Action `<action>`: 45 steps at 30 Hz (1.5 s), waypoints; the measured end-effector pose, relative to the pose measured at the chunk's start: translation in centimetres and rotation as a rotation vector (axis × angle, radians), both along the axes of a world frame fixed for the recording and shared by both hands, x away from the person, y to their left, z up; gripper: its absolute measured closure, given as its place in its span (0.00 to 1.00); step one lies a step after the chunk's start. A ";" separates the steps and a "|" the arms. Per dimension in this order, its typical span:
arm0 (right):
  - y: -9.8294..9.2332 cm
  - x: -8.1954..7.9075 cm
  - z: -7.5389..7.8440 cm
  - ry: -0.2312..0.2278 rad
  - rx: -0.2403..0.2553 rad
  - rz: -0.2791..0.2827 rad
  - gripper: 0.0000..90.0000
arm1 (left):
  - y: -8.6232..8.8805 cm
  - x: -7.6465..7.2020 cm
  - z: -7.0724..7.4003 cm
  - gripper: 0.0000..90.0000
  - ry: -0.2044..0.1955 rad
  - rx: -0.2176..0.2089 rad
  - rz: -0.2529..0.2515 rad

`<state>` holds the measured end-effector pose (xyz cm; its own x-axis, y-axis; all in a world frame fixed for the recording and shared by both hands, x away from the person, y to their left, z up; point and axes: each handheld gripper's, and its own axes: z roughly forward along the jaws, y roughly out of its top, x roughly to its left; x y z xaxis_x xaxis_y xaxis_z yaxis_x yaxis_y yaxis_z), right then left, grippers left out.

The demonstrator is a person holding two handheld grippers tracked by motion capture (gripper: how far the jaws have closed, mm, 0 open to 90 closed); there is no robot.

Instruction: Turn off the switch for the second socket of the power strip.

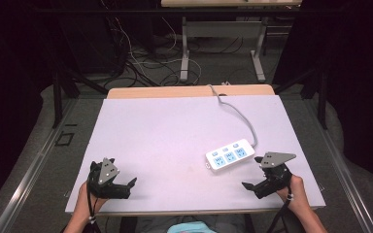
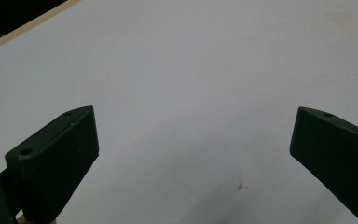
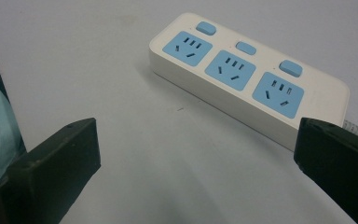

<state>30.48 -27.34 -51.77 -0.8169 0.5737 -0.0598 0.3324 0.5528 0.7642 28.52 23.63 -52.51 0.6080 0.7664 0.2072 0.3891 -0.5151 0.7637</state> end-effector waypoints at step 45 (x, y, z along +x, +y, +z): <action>1.1 1.8 1.8 -0.020 0.006 -0.042 0.00 | -0.2 0.1 -0.1 0.01 -0.004 0.011 -0.012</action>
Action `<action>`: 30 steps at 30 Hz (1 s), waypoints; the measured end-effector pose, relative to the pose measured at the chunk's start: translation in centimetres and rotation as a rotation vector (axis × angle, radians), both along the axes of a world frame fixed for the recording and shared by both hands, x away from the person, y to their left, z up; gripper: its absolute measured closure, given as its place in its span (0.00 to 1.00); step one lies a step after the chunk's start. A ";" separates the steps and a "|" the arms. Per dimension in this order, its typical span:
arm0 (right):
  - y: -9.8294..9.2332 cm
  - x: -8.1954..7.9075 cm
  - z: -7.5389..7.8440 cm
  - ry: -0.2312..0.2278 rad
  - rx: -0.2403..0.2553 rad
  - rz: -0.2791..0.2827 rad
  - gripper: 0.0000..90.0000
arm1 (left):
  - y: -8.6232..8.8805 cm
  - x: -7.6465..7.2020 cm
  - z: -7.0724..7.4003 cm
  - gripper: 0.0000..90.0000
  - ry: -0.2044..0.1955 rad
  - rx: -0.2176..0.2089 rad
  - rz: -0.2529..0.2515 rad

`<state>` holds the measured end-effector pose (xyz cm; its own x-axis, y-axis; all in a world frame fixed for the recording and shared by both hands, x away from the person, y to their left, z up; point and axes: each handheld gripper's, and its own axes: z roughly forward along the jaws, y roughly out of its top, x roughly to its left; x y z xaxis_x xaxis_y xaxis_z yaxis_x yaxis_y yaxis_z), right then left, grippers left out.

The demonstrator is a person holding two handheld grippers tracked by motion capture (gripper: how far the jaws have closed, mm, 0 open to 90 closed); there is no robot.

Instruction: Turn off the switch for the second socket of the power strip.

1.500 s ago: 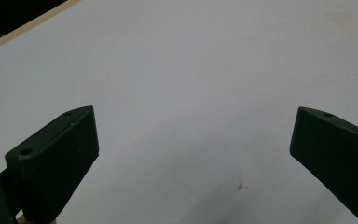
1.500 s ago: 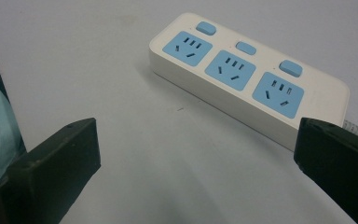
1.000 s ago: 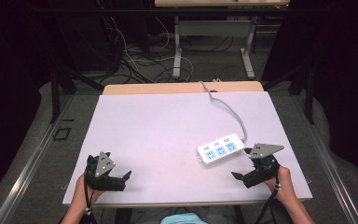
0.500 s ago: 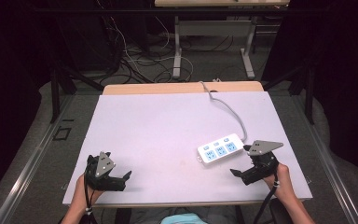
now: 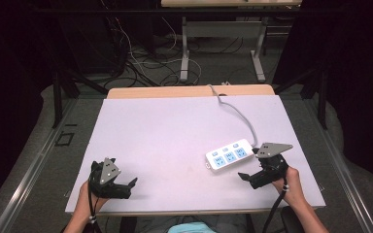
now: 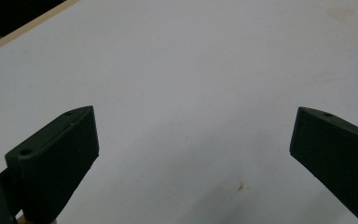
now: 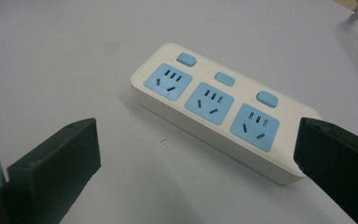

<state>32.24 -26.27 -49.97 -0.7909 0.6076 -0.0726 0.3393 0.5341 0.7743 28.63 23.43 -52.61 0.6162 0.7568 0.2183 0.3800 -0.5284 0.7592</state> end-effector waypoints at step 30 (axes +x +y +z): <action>1.1 3.1 0.6 -0.007 -0.025 -0.012 0.01 | -0.1 0.1 -0.1 0.01 0.004 0.011 0.000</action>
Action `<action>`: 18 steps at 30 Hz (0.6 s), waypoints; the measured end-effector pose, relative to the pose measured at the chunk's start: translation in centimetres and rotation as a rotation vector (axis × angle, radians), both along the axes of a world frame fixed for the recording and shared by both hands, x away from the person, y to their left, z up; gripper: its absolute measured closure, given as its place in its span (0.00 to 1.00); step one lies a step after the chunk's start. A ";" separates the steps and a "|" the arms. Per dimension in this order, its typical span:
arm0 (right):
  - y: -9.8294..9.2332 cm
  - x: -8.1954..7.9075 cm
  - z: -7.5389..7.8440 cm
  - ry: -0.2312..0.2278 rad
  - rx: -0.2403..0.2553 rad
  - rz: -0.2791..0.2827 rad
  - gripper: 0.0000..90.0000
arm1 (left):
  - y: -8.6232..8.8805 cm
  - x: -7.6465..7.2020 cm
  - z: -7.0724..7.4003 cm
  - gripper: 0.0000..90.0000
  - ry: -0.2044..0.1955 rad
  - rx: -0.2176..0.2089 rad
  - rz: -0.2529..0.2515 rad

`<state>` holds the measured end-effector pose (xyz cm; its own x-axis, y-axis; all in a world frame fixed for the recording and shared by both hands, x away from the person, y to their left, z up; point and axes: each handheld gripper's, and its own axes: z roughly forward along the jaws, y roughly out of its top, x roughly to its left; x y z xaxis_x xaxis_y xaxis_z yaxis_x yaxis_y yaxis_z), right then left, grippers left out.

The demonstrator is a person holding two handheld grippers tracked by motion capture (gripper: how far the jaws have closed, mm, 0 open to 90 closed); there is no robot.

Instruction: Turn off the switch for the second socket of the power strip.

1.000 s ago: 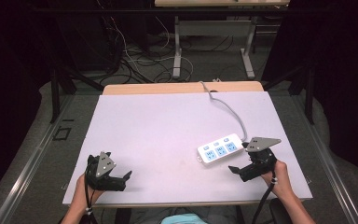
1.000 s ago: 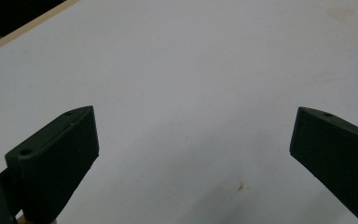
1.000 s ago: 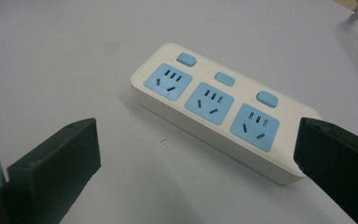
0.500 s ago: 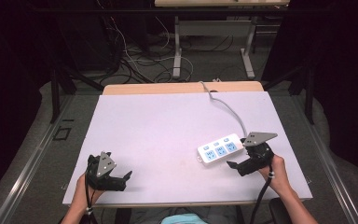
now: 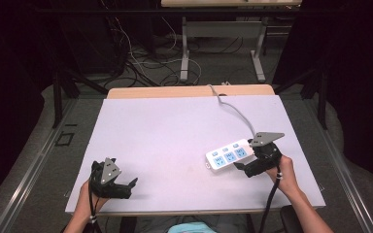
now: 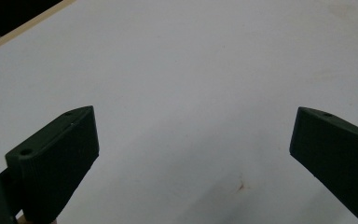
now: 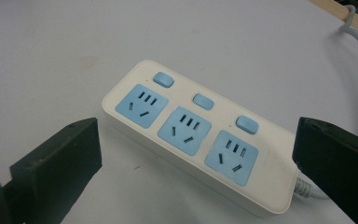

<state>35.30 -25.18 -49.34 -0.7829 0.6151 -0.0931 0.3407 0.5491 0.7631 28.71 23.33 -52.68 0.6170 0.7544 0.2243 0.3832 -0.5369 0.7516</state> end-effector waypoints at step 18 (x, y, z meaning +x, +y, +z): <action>0.5 1.9 0.3 0.019 0.005 0.000 0.02 | 0.1 -0.1 0.0 0.01 0.004 0.009 -0.004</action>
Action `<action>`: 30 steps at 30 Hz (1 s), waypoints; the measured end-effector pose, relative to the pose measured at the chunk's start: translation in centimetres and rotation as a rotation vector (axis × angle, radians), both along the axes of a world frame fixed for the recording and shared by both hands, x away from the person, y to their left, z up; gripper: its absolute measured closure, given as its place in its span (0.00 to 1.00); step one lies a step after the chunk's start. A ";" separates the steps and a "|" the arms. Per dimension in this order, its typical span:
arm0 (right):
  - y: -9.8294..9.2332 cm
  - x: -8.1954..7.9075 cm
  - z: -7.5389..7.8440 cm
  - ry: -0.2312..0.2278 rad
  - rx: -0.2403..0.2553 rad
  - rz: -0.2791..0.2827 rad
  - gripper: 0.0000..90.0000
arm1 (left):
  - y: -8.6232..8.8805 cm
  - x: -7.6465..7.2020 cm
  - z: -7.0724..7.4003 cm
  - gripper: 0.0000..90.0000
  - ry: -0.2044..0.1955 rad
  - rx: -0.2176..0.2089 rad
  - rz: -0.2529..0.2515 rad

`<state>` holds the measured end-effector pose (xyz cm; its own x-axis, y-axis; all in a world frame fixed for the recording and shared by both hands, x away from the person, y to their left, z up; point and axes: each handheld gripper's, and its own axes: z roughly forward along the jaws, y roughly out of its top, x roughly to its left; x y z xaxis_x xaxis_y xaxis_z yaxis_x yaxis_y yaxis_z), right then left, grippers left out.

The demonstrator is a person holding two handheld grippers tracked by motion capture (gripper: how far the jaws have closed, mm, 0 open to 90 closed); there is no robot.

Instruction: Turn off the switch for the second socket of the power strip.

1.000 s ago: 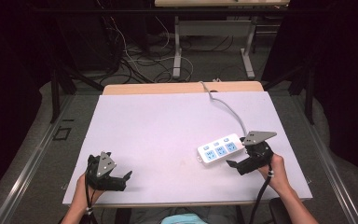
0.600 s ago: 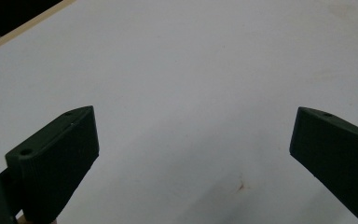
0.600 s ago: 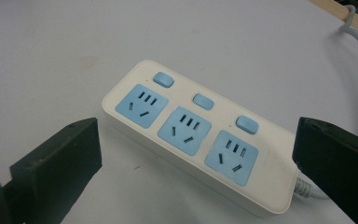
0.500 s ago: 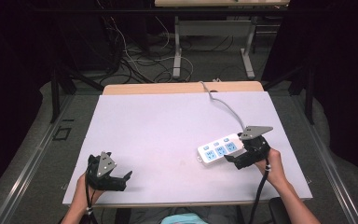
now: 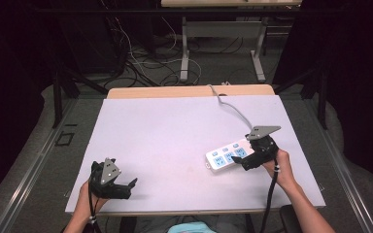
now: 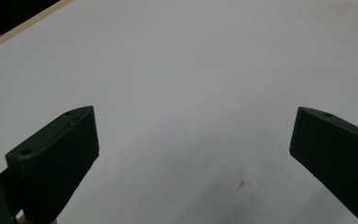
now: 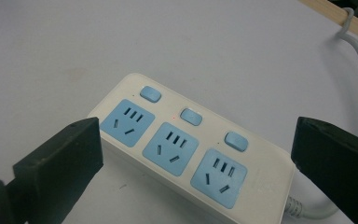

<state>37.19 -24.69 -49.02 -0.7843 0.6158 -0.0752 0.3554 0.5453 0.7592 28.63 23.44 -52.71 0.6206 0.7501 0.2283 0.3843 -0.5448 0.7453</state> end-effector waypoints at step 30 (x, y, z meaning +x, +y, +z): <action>1.3 3.4 -0.6 0.080 -0.013 0.011 0.01 | -0.2 0.2 0.0 0.01 0.003 0.015 -0.016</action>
<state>40.58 -23.37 -49.67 -0.7951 0.6062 -0.0199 0.4082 0.5592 0.7216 28.84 23.29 -52.76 0.6333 0.7364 0.2379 0.3774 -0.5622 0.7358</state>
